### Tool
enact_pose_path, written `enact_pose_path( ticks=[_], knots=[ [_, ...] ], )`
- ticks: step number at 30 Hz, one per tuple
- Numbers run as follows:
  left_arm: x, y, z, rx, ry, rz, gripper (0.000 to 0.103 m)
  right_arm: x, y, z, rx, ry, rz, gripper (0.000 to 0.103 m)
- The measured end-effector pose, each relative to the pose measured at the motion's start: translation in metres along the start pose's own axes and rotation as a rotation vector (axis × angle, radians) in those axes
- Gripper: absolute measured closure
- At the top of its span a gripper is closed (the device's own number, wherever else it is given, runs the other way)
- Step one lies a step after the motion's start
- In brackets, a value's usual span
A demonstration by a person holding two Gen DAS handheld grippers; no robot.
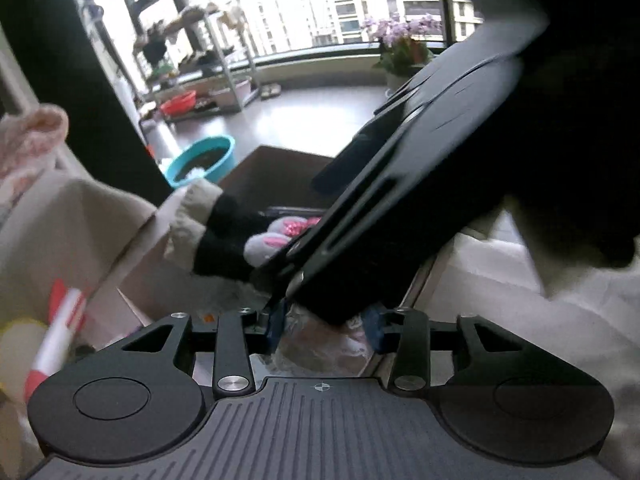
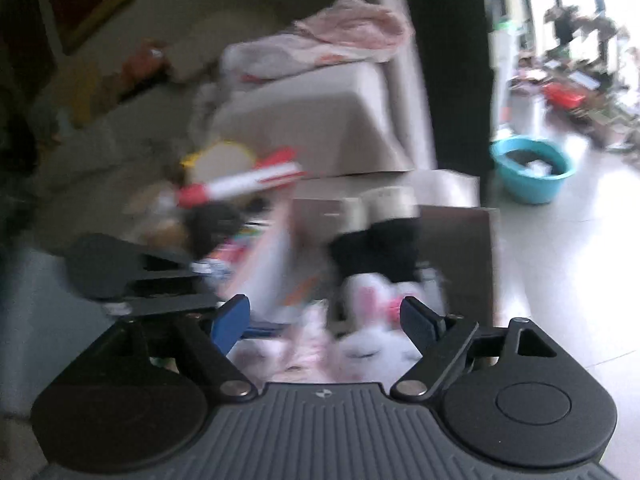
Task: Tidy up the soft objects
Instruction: 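Release the cloth in the box and grasp the pink flower with the left tool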
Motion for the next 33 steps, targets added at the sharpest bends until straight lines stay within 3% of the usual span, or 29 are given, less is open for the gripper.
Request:
enact_pose_path(
  ticks=[2,4,8,13,16,20,25,33],
  knots=[
    [0.005,0.000,0.001,-0.035,-0.009,0.015,0.056,-0.010,0.003,0.012,-0.031,0.049,-0.034,0.020],
    [0.017,0.004,-0.004,-0.051,-0.021,0.043,0.056,-0.018,0.011,0.022,-0.070,0.040,-0.065,0.021],
    [0.036,0.009,-0.024,0.010,-0.017,0.070,0.056,-0.020,0.017,0.017,-0.046,0.038,-0.062,0.021],
    [0.067,0.014,-0.076,0.324,0.065,0.147,0.057,-0.023,0.018,0.011,-0.007,0.081,-0.067,0.020],
    [0.082,0.026,-0.110,0.494,0.036,0.191,0.059,-0.020,0.019,0.010,-0.004,0.099,-0.064,0.020],
    [0.082,0.054,-0.149,0.650,-0.059,0.122,0.060,-0.013,0.017,0.003,0.046,0.147,-0.039,0.020],
    [0.077,0.102,-0.174,0.835,-0.080,0.042,0.060,-0.002,0.012,-0.008,0.094,0.168,-0.012,0.020],
    [0.061,0.132,-0.172,0.808,-0.102,-0.028,0.060,0.008,0.006,-0.031,0.121,0.121,0.011,0.020]
  ],
)
Point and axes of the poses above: each gripper's, at about its wrist camera, not at the fingertips, and x roughly against the way its jaws point, z to its right, y to its underside, the point moved 2 cm from there along -x, roughly the way its jaws point
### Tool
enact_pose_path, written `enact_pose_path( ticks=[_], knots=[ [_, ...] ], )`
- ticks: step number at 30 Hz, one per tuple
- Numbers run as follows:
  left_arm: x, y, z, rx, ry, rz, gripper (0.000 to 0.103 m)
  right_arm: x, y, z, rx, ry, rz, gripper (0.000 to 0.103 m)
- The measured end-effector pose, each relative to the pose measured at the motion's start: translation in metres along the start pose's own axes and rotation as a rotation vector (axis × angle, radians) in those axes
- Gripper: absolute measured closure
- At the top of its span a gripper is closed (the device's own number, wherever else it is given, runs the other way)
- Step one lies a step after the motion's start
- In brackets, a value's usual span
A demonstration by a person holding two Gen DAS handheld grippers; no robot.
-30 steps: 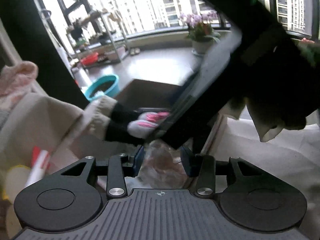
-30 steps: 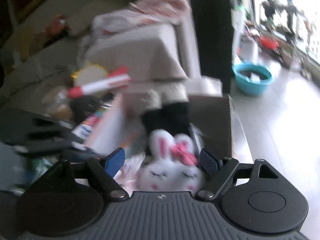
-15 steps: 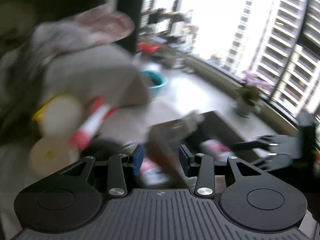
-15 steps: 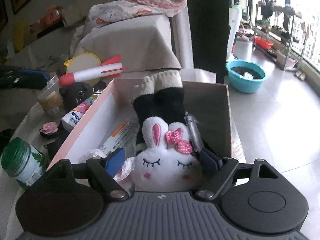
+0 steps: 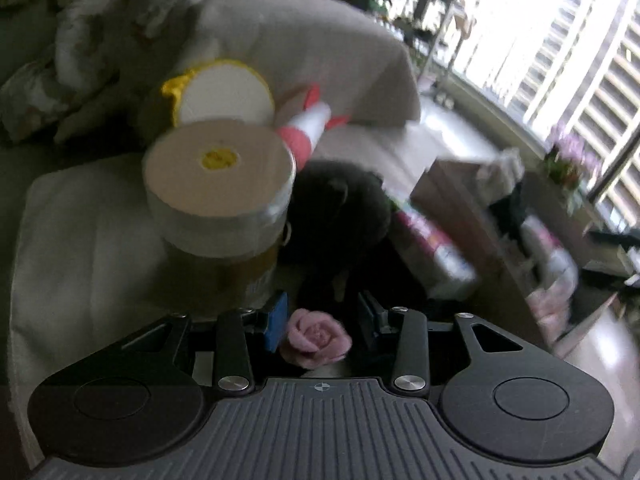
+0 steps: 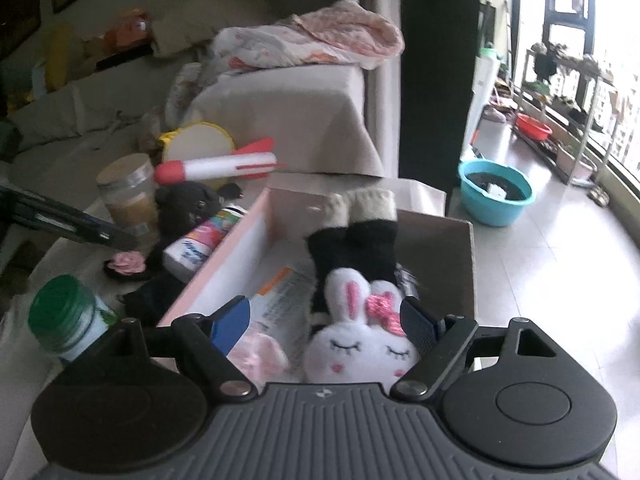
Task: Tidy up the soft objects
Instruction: 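Release the cloth in the box and grasp the pink flower with the left tool, then grasp the black plush bear with the right tool while the left tool holds the pink flower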
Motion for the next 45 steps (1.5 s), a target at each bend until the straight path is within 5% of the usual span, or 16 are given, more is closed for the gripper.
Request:
enact_pose_path(
  ticks=[5,10,15,19,22,25,31,42,45],
  knots=[
    [-0.037,0.009,0.003,-0.083,-0.046,-0.119,0.058,0.009,-0.008,-0.019,0.034,-0.010,0.002,0.020],
    [-0.032,0.015,0.006,-0.112,-0.035,-0.086,0.066,0.014,-0.027,-0.045,0.106,0.005,0.010,0.020],
    [-0.014,0.035,-0.022,0.044,0.039,-0.014,0.067,0.002,-0.047,-0.073,0.128,-0.030,-0.033,0.020],
    [0.018,0.062,-0.041,0.149,-0.071,0.111,0.067,-0.014,-0.066,-0.094,0.105,-0.060,-0.093,0.020],
    [0.029,0.080,-0.060,0.288,-0.066,0.169,0.067,-0.032,-0.085,-0.113,0.089,-0.116,-0.174,0.020],
    [0.033,0.085,-0.065,0.297,-0.051,0.185,0.067,-0.059,-0.105,-0.130,0.076,-0.244,-0.291,0.018],
    [0.036,0.095,-0.062,0.291,-0.041,0.210,0.067,-0.114,-0.118,-0.165,0.373,-0.114,-0.300,0.012],
    [0.029,0.094,-0.070,0.323,0.018,0.231,0.068,-0.205,-0.101,-0.157,0.390,-0.043,-0.437,0.013],
    [0.029,0.093,-0.069,0.316,0.015,0.232,0.068,-0.202,-0.100,-0.155,0.368,-0.043,-0.429,0.024]
  ],
)
Point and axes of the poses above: each gripper's, at about its wrist camera, not at the fingertips, and x roughly against the way its jaws point, z to its right, y to its underside, the point moved 2 cm from there along -x, roughly the way its jaws point
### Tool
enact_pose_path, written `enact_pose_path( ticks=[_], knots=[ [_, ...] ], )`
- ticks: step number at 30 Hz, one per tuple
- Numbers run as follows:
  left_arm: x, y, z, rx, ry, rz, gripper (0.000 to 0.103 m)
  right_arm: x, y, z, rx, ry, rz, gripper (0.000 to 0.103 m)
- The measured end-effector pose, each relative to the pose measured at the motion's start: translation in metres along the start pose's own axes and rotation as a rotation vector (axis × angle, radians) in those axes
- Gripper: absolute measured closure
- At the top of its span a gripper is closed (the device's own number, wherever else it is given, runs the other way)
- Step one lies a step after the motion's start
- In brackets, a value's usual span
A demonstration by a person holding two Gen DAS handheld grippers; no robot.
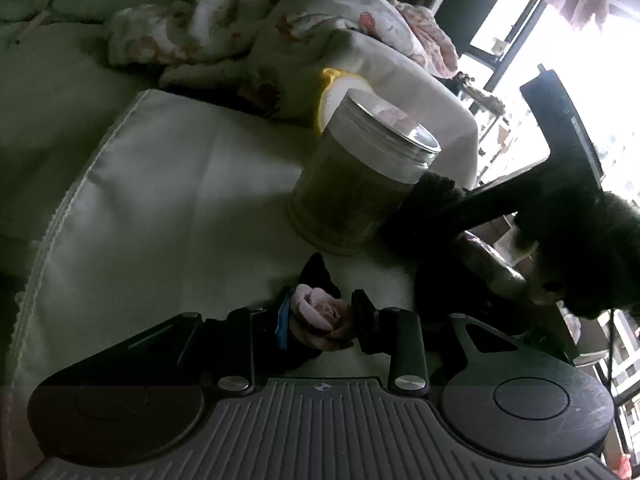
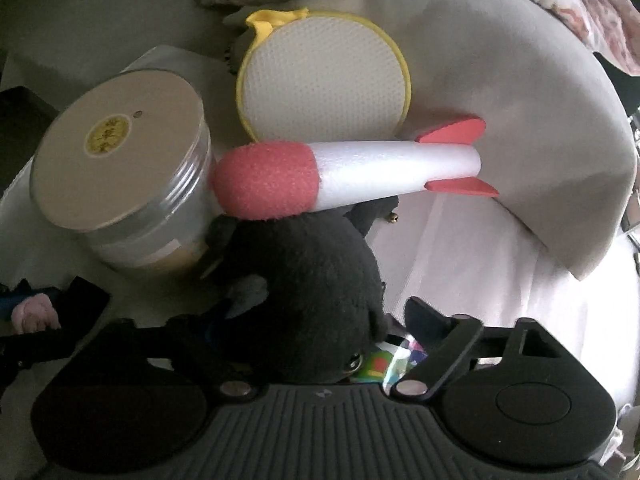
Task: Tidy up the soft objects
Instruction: 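Grasp the black plush bear with the right tool while the left tool holds the pink flower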
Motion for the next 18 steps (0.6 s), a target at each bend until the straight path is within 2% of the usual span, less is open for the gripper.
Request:
enact_pose_path(
  ticks=[1,3,8,15,18],
  knots=[
    [0.000,0.000,0.001,-0.004,-0.002,0.001,0.068,0.004,0.001,0.000,-0.007,-0.003,0.004,0.032],
    [0.000,0.001,0.002,-0.009,-0.004,0.003,0.068,0.016,0.001,0.000,-0.024,0.003,0.012,0.040],
    [-0.001,0.002,0.002,-0.020,-0.005,0.012,0.070,0.057,0.007,0.001,-0.065,0.014,0.059,0.042],
    [0.002,-0.003,0.015,-0.041,-0.009,0.005,0.070,0.156,0.034,0.016,-0.111,0.049,0.220,0.042],
    [0.024,-0.015,0.035,-0.054,0.031,0.025,0.070,0.199,0.059,0.033,-0.123,0.071,0.299,0.042]
  ],
)
Point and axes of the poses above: each gripper's, at about its wrist camera, not at the fingertips, and x roughly against the way its jaws point, z to its right, y to its underside, the point moved 2 cm from there along -x, roughly the way its jaws point
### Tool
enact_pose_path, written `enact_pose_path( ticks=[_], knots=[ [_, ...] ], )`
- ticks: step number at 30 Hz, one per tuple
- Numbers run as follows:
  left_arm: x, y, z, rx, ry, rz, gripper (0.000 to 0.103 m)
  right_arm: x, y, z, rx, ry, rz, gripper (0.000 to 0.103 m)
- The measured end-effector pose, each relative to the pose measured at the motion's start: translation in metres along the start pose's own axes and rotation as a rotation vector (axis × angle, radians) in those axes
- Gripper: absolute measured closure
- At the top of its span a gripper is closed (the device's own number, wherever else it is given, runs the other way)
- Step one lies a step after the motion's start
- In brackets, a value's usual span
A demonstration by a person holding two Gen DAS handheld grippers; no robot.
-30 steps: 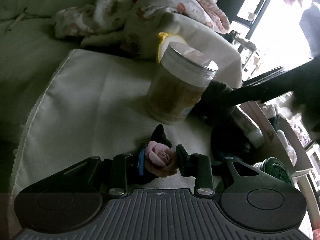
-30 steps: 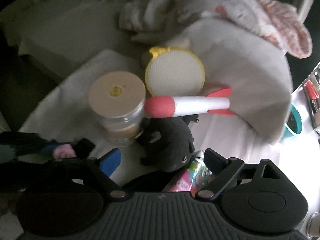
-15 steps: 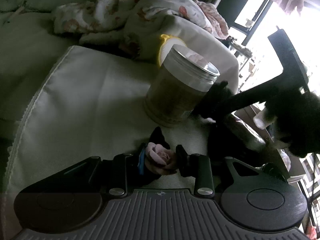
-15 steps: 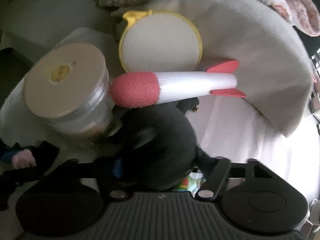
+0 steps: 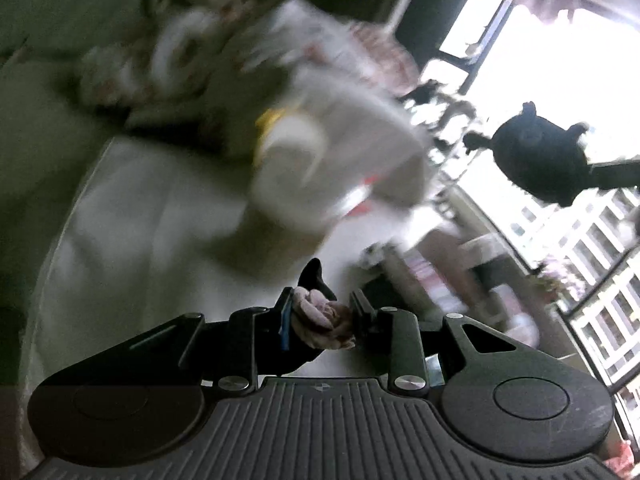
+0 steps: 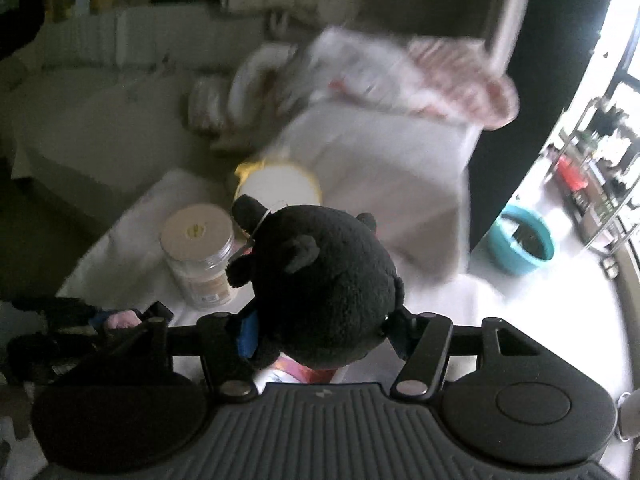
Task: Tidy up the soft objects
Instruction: 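Grasp the black plush bear with the right tool while the left tool holds the pink flower, then carry the black bear into the pink box and open the right tool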
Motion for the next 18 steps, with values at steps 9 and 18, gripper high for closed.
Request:
enact_pose_path(
  ticks=[9,18],
  knots=[
    [0.050,-0.059,0.129,-0.160,0.162,0.072,0.070,0.091,0.051,0.073,-0.114,0.032,0.140,0.041],
    [-0.031,-0.044,0.234,-0.182,0.305,-0.107,0.069,0.092,0.117,0.141,-0.253,0.047,0.138,0.041]
  ],
)
Point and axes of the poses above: each gripper's, at about its wrist camera, not at the fingertips, and x roughly against the way its jaws point, z to its right, y to its underside, the point moved 2 cm from there along -x, roughly the way its jaws point
